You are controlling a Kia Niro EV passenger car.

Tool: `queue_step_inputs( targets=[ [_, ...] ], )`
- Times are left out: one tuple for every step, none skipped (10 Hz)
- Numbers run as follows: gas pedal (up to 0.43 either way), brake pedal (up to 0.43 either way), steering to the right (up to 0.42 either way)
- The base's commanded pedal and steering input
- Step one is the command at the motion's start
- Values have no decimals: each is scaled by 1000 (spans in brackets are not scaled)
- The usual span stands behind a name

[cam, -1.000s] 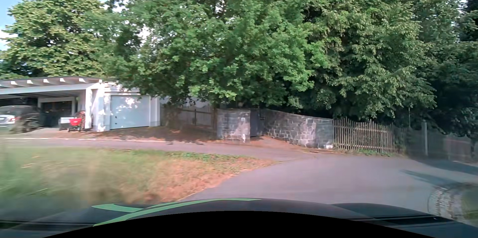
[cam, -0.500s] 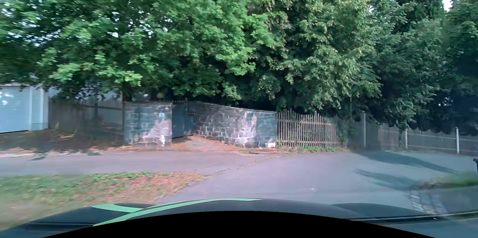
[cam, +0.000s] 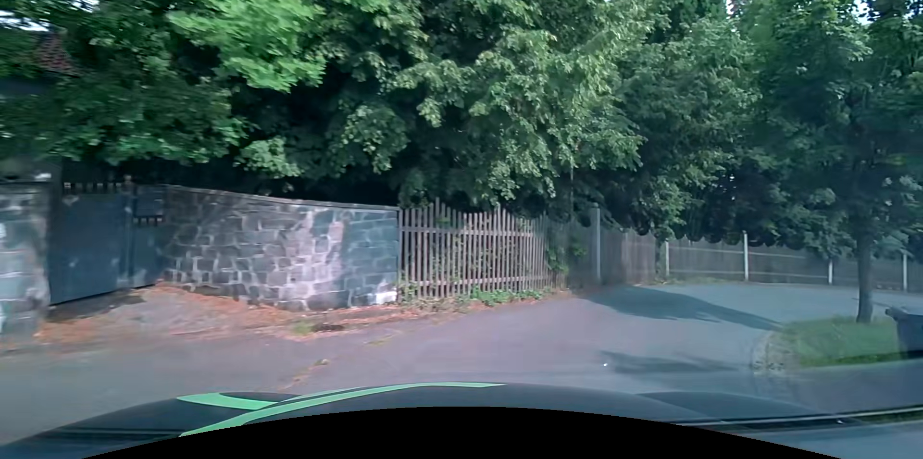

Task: Follow the waypoints while adhering to traffic rules and regulations

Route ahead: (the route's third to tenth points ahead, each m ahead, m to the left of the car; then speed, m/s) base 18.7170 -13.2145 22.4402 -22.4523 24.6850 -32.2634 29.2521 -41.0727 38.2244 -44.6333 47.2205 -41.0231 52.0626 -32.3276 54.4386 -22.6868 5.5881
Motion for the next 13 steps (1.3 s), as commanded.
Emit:
queue_step_inputs(
  targets=[
    [0,0,390],
    [0,0,386],
    [0,0,377],
    [0,0,369],
    [0,0,361],
    [0,0,343],
    [0,0,316],
    [28,0,294],
    [39,0,264],
    [39,0,239],
    [39,0,224],
    [39,0,219],
    [39,0,216]
  ],
)
